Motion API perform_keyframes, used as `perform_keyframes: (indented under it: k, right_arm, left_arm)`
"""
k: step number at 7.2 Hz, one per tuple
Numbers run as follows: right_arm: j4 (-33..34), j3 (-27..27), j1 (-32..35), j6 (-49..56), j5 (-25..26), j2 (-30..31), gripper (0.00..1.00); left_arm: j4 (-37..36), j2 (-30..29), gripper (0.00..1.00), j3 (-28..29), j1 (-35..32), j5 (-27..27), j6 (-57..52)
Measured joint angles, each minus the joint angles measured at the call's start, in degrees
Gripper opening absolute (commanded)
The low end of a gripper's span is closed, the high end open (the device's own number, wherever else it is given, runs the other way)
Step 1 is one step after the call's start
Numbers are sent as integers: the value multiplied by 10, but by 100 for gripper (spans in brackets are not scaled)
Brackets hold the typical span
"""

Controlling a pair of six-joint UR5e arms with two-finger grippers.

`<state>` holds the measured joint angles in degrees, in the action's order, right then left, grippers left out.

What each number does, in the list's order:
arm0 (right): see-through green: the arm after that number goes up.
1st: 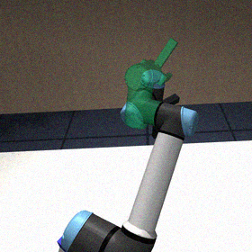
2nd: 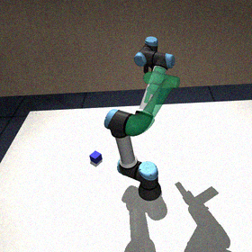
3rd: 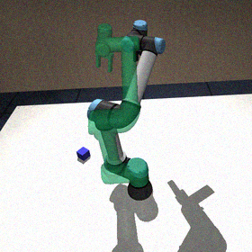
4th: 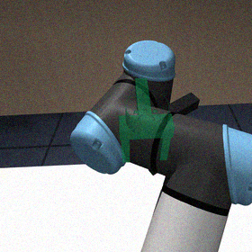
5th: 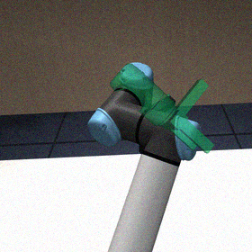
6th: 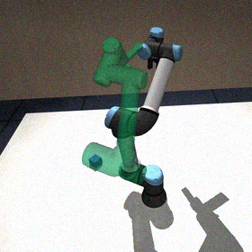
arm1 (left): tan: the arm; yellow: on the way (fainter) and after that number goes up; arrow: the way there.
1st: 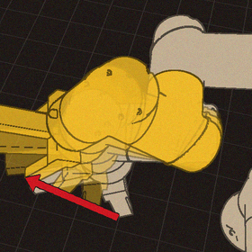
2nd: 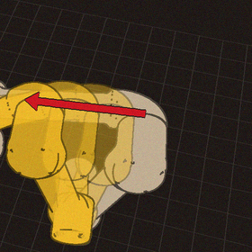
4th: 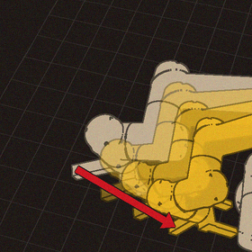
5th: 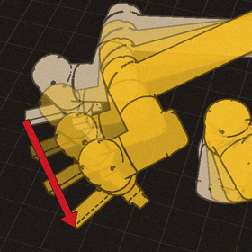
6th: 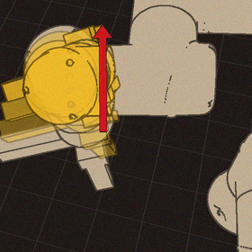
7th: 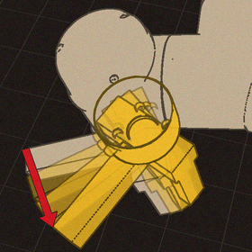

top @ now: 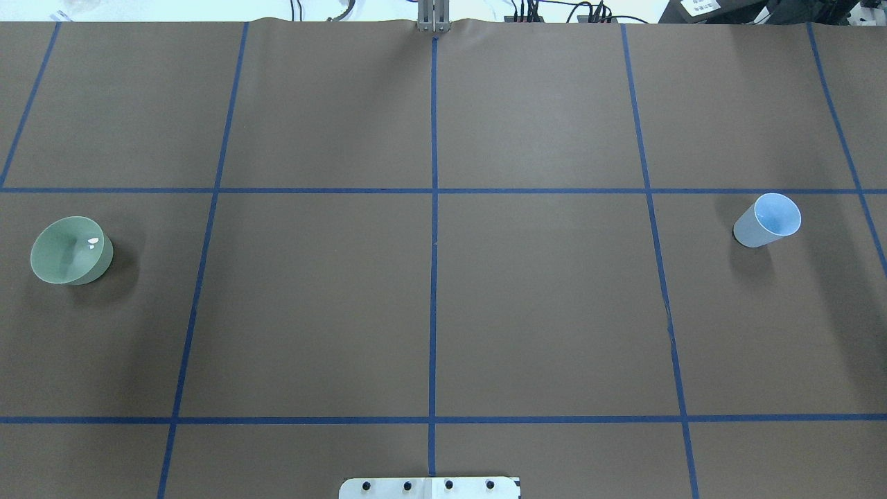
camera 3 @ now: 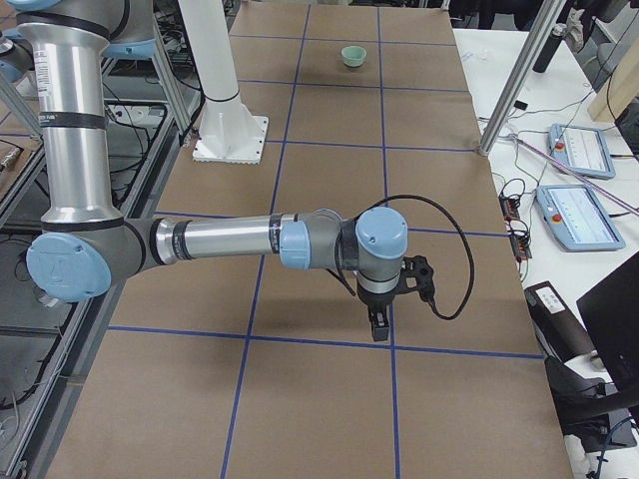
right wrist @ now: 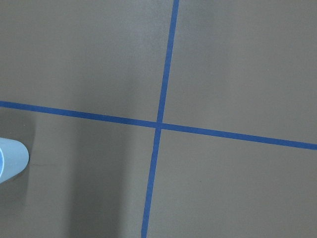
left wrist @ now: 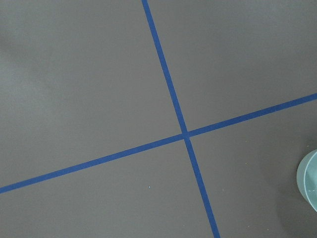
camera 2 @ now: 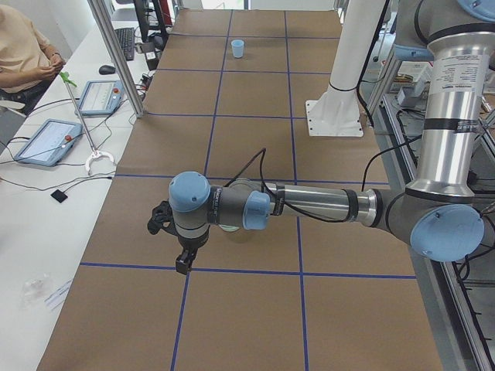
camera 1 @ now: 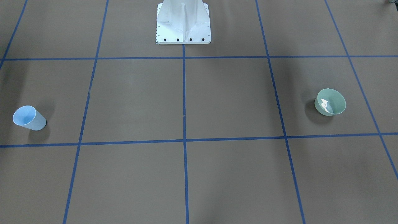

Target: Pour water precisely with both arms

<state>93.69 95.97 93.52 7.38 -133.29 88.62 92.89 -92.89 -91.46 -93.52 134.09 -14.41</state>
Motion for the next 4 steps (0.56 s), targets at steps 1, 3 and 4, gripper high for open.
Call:
perform_keyframes:
  k: [1, 3, 4]
  right_arm:
    - [0, 1, 0, 0, 0, 0, 100]
    - [0, 5, 0, -1, 0, 0, 100]
    - [0, 6, 0, -1, 0, 0, 100]
  left_arm:
    - [0, 0, 100, 0, 0, 0, 0]
    - [-1, 0, 100, 0, 0, 0, 0]
    - [-1, 0, 100, 0, 0, 0, 0]
